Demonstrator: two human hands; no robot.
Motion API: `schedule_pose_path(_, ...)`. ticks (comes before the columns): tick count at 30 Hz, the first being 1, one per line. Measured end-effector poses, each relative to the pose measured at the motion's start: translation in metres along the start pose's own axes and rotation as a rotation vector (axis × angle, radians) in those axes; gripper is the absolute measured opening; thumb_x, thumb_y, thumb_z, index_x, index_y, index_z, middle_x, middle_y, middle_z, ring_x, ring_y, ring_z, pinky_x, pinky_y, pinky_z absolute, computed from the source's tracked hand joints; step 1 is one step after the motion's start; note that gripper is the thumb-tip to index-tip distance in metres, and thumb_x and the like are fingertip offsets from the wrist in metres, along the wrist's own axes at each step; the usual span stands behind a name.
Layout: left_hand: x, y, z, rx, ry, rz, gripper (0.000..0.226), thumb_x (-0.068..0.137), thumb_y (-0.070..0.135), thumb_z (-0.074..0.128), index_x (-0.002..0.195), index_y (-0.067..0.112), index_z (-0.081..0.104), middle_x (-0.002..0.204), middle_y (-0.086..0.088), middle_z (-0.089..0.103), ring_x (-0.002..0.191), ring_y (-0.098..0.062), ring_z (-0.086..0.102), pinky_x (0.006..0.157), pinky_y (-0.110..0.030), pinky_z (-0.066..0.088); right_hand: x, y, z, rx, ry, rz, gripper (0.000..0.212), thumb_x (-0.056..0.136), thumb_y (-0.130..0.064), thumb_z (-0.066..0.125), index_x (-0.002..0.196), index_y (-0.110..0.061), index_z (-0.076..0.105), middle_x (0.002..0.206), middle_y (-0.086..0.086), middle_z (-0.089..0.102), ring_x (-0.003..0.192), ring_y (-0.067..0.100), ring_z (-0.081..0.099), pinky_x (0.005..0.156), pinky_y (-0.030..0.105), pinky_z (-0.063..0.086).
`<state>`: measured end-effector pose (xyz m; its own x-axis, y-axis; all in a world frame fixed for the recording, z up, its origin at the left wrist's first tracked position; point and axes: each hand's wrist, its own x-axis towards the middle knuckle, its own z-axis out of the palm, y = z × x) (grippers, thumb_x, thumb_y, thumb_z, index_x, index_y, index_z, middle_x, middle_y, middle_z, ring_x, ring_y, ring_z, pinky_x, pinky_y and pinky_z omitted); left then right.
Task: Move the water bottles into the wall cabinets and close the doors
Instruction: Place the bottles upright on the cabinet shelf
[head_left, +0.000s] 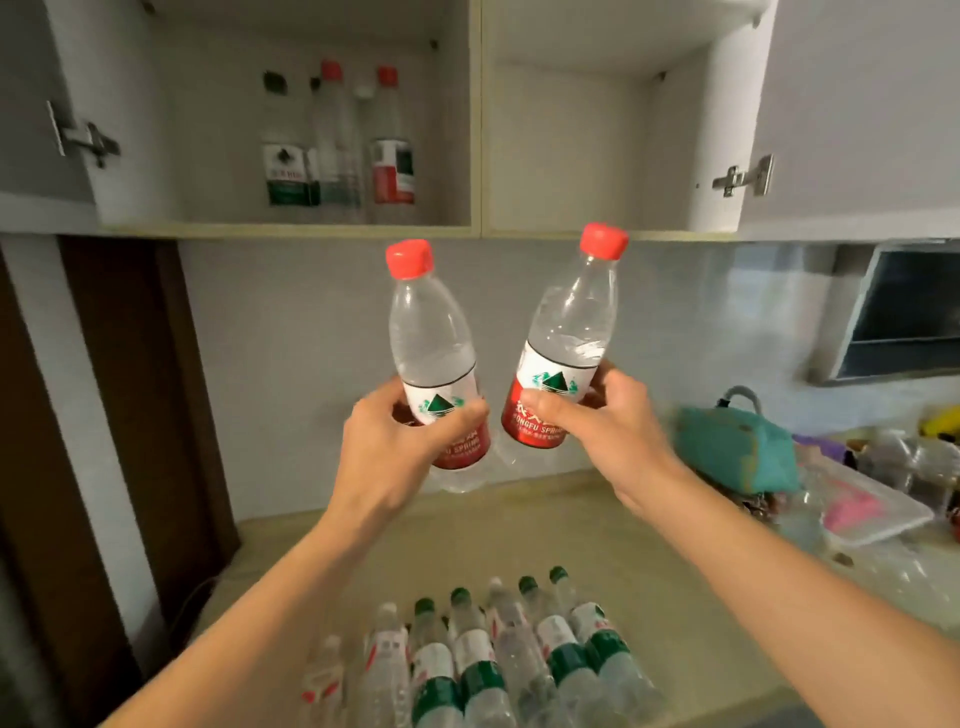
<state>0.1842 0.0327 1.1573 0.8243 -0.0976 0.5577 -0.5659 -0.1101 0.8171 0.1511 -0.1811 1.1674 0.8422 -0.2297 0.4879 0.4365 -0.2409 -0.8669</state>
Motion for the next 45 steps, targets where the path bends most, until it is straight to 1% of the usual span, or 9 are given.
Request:
schedule_pose_path(3,0.034,0.031,-0.026,0.031,0.056,0.057,0.031,0.071,0.043,0.088,0.095,0.028,0.074,0.087,0.014,0.077,0.082,-0.001,0.071,0.072,-0.026,0.055,0.031,-0.040,0.018,0.028,0.005,-0.058,0.046,0.064,-0.040,0.090,0.104,-0.031,0.069,0.099,-0.012,0.077,0.095,0.008,0.071,0.088,0.038,0.059)
schedule_pose_path(6,0.064,0.056,-0.042,0.059,0.095,0.114,0.039,0.066,0.052,0.083,0.096,0.031,0.073,0.087,0.017,0.076,0.080,0.004,0.069,0.068,-0.022,0.052,0.057,-0.069,0.028,0.056,0.008,-0.093,0.058,0.055,-0.049,0.088,0.106,-0.029,0.069,0.099,-0.011,0.077,0.095,0.008,0.072,0.086,0.037,0.059)
schedule_pose_path(12,0.106,0.084,-0.064,0.135,0.199,0.211,0.030,0.068,0.044,0.089,0.086,0.042,0.065,0.077,0.043,0.064,0.078,0.021,0.061,0.055,0.000,0.043,0.114,-0.103,0.042,0.050,-0.029,-0.190,0.041,0.070,-0.031,0.091,0.104,-0.024,0.070,0.092,-0.011,0.077,0.087,0.005,0.072,0.078,0.031,0.058)
schedule_pose_path(19,0.145,0.101,-0.094,0.167,0.348,0.241,0.040,0.070,0.042,0.087,0.103,0.036,0.065,0.093,0.020,0.069,0.085,0.002,0.067,0.060,-0.010,0.049,0.172,-0.115,0.062,0.054,-0.106,-0.293,0.039,0.069,-0.035,0.091,0.100,-0.029,0.068,0.085,-0.020,0.074,0.079,-0.002,0.070,0.069,0.025,0.052)
schedule_pose_path(24,0.193,0.097,-0.106,0.081,0.379,0.210,0.041,0.074,0.036,0.086,0.107,0.033,0.063,0.101,0.013,0.070,0.095,-0.004,0.065,0.072,-0.024,0.054,0.220,-0.116,0.087,0.002,-0.079,-0.336,0.043,0.067,-0.037,0.092,0.102,-0.027,0.069,0.090,-0.009,0.074,0.084,0.010,0.070,0.070,0.030,0.054)
schedule_pose_path(32,0.281,0.071,-0.126,0.280,0.337,0.259,0.040,0.069,0.042,0.089,0.096,0.039,0.059,0.088,0.024,0.064,0.071,0.016,0.062,0.054,-0.006,0.047,0.288,-0.111,0.121,-0.081,-0.038,-0.392,0.036,0.066,-0.040,0.091,0.093,-0.033,0.069,0.080,-0.024,0.073,0.071,-0.004,0.070,0.051,0.009,0.050)
schedule_pose_path(35,0.315,0.058,-0.129,0.310,0.309,0.265,0.049,0.068,0.042,0.091,0.108,0.030,0.065,0.096,0.017,0.069,0.085,0.005,0.065,0.070,-0.019,0.053,0.316,-0.108,0.135,-0.143,0.024,-0.383,0.037,0.065,-0.044,0.091,0.090,-0.037,0.065,0.077,-0.017,0.072,0.069,-0.001,0.070,0.055,0.015,0.053)
schedule_pose_path(38,0.343,0.041,-0.125,0.264,0.265,0.248,0.052,0.073,0.040,0.088,0.117,0.029,0.061,0.101,0.017,0.067,0.088,0.004,0.062,0.066,-0.017,0.049,0.335,-0.096,0.151,-0.210,0.071,-0.369,0.043,0.069,-0.046,0.088,0.103,-0.029,0.067,0.088,-0.014,0.072,0.078,0.000,0.068,0.061,0.019,0.053)
schedule_pose_path(45,0.387,0.017,-0.122,0.253,0.160,0.174,0.039,0.079,0.048,0.080,0.110,0.034,0.060,0.103,0.012,0.069,0.091,-0.004,0.066,0.076,-0.026,0.054,0.364,-0.083,0.167,-0.416,0.183,-0.260,0.056,0.080,-0.058,0.076,0.120,-0.021,0.062,0.103,-0.005,0.072,0.088,0.012,0.069,0.080,0.039,0.061)
